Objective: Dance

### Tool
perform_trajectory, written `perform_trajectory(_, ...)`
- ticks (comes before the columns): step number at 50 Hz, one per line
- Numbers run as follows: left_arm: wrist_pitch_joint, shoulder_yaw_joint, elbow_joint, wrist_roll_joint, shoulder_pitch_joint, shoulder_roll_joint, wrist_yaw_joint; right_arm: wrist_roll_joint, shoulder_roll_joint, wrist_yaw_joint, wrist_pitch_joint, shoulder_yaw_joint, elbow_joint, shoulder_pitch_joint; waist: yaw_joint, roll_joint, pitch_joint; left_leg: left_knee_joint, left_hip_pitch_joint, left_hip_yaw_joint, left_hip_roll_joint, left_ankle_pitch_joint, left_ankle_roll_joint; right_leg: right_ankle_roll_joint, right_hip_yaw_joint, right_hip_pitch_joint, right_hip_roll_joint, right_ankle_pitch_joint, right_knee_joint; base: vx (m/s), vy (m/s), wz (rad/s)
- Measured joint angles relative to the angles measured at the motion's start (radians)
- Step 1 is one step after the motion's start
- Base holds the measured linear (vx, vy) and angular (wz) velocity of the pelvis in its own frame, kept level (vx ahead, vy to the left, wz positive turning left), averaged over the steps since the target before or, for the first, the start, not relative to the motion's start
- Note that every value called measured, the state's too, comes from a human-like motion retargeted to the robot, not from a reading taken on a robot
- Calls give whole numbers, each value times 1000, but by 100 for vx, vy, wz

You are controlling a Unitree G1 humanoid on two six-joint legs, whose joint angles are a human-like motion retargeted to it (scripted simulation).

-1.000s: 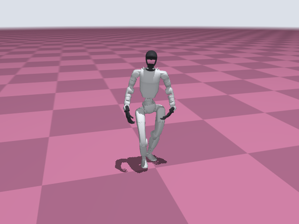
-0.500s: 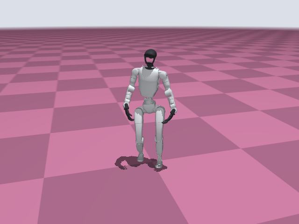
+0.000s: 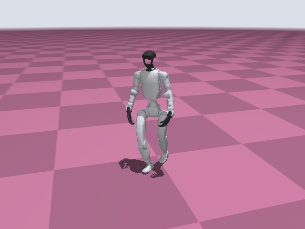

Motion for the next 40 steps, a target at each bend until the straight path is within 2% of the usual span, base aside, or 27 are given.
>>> perform_trajectory(2,-3,17,-13,-10,23,-4,6,4,6,-15,1,-16,0,5,25,31,17,265,-85,17,46,58,-60,-14,2,50,41,-9,-6,46,3,-40)
perform_trajectory(3,-5,23,-25,-13,32,0,12,4,11,-22,2,-22,-3,1,38,56,30,454,-160,43,106,104,-88,-25,-8,84,76,-8,-34,42,4,-37)
perform_trajectory(5,-8,30,-46,-19,46,9,26,-1,23,-37,2,-21,-12,-9,77,96,50,735,-295,66,203,145,-104,-38,-14,130,135,-16,-57,43,5,-47)
perform_trajectory(7,-8,36,-68,-35,47,24,39,-10,40,-49,4,-10,-26,-36,128,115,53,882,-449,67,288,80,-58,-37,-3,175,180,-9,-115,49,5,-62)
perform_trajectory(8,-4,40,-78,-51,35,40,47,-14,53,-52,8,-8,-32,-66,160,122,33,908,-554,53,328,38,-33,-35,12,213,210,38,-235,54,6,-72)
perform_trajectory(10,-6,51,-86,-72,50,39,60,-18,73,-55,4,12,-52,-82,208,131,30,875,-672,31,364,-42,2,-28,31,245,229,22,-247,57,9,-63)
perform_trajectory(12,-6,62,-77,-100,43,52,67,-8,100,-49,4,26,-75,-120,227,47,-4,657,-760,47,277,-37,14,-6,69,292,148,26,-355,68,12,-23)
perform_trajectory(15,-9,61,-32,-120,46,42,74,-5,129,-38,0,59,-101,-142,238,-28,-46,288,-799,31,164,40,-21,18,92,318,59,-11,-376,67,15,-11)
perform_trajectory(17,-3,59,-8,-125,57,29,76,-11,141,-34,-1,77,-108,-144,252,-28,-62,246,-823,7,144,46,-33,19,99,325,57,-54,-313,64,20,-19)
perform_trajectory(20,0,64,25,-134,68,12,86,-26,146,-39,2,95,-102,-136,264,-43,-93,266,-817,0,102,65,-15,26,95,314,26,-113,-176,67,22,-7)
perform_trajectory(23,-6,71,48,-141,76,-1,111,-51,136,-54,7,105,-73,-114,258,-68,-119,327,-778,10,36,30,27,65,83,286,-41,-127,53,70,21,-3)
perform_trajectory(25,-15,72,60,-141,66,-3,140,-71,118,-67,10,111,-41,-108,243,-114,-106,292,-687,44,-39,-2,64,95,50,250,-175,-106,290,69,19,-16)
perform_trajectory(26,-21,67,58,-137,58,-3,154,-76,109,-75,10,112,-29,-104,226,-135,-90,262,-633,57,-80,-10,81,92,46,217,-243,-96,415,66,17,-11)
perform_trajectory(28,-27,54,45,-125,40,0,181,-86,92,-92,8,113,-11,-95,186,-168,-59,198,-523,69,-152,-22,103,63,46,135,-357,-108,613,66,14,-11)
perform_trajectory(30,-23,49,31,-103,-11,14,213,-100,76,-101,-1,109,8,-109,146,-204,3,-64,-283,30,-223,57,109,27,82,56,-424,-164,689,71,8,-30)
perform_trajectory(32,-24,31,13,-86,-35,28,228,-111,66,-99,-1,101,12,-80,99,-188,19,-90,-184,3,-219,40,102,12,79,-29,-389,-198,635,74,3,-20)
perform_trajectory(33,-24,27,6,-78,-57,35,231,-115,59,-91,1,93,16,-71,88,-157,29,-141,-117,-14,-190,45,95,9,67,-59,-332,-191,559,79,0,-31)
perform_trajectory(35,-34,9,-9,-58,-90,48,235,-112,49,-71,10,73,32,-44,69,-111,34,-205,-27,-36,-145,48,84,34,54,-110,-221,-146,365,80,-1,-30)
perform_trajectory(38,-52,-17,-32,-27,-125,66,241,-92,30,-40,27,38,72,3,67,-37,0,-280,36,-53,-75,56,63,89,40,-123,-53,-17,-44,80,-2,-36)
perform_trajectory(40,-59,-17,-46,-17,-129,66,246,-87,22,-37,39,17,99,38,64,-24,-17,-254,60,-71,-74,46,52,104,58,-135,-15,20,-111,78,-1,-32)
